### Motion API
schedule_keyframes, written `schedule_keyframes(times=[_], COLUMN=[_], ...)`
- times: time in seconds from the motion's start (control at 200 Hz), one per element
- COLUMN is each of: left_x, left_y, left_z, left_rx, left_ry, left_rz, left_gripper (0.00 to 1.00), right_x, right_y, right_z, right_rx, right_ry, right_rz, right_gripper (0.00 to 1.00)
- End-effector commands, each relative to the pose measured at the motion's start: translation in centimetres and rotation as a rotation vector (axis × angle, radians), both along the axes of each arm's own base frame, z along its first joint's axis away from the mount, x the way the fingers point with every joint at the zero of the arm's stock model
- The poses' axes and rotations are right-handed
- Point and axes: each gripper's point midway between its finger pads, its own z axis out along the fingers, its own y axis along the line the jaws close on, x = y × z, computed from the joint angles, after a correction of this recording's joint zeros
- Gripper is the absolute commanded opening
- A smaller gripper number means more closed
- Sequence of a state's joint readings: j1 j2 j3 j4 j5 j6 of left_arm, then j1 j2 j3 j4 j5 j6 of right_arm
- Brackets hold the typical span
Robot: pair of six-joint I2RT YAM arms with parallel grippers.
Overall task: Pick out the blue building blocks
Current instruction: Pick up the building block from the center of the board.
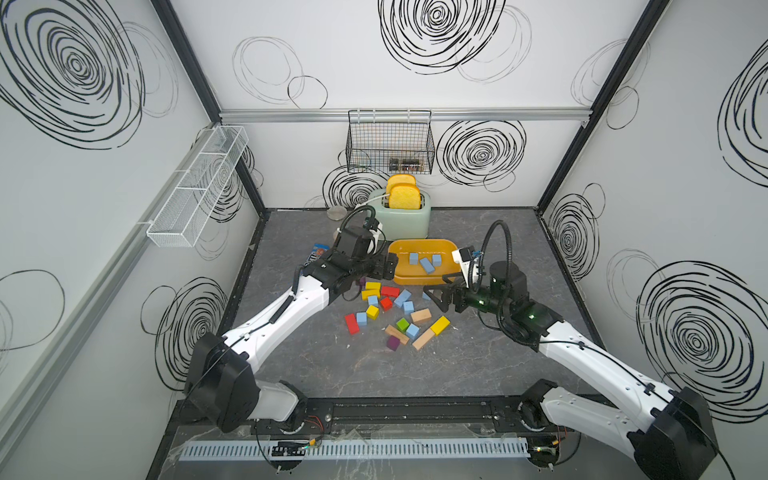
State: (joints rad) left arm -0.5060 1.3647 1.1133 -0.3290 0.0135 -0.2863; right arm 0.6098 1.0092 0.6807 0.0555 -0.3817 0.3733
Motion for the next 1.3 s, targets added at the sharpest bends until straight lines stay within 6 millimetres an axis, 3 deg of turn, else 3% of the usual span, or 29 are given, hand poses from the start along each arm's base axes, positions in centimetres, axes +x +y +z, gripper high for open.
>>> schedule_keyframes(times=[0.0,0.16,0.455,0.881,1.296], left_x=[-1.1,-2.8,-5.6,-8.3,-8.9], left_y=[2.3,4.7,6.6,7.6,6.9], left_z=[-0.8,-2.7,-5.7,-10.4,-14.1], left_rx=[0.002,0.014,0.037,0.067,0.101], left_ry=[0.036,0.081,0.155,0.279,0.378], left_rz=[0.063,0.105,0.124,0.142,0.110], left_gripper=[0.96,0.96,0.96,1.00,0.86], right_x=[-0.9,-2.0,-3.8,-4.6,-3.8], right_y=[0.0,0.6,1.6,2.2,2.6], right_z=[-0.2,-0.5,-2.1,-4.1,-6.3], right_rx=[0.002,0.007,-0.011,-0.038,-0.102], right_ry=[0.005,0.020,0.056,0.088,0.117], right_rz=[0.000,0.029,0.080,0.096,0.096], right_gripper=[0.98,0.98,0.98,0.98,0.98])
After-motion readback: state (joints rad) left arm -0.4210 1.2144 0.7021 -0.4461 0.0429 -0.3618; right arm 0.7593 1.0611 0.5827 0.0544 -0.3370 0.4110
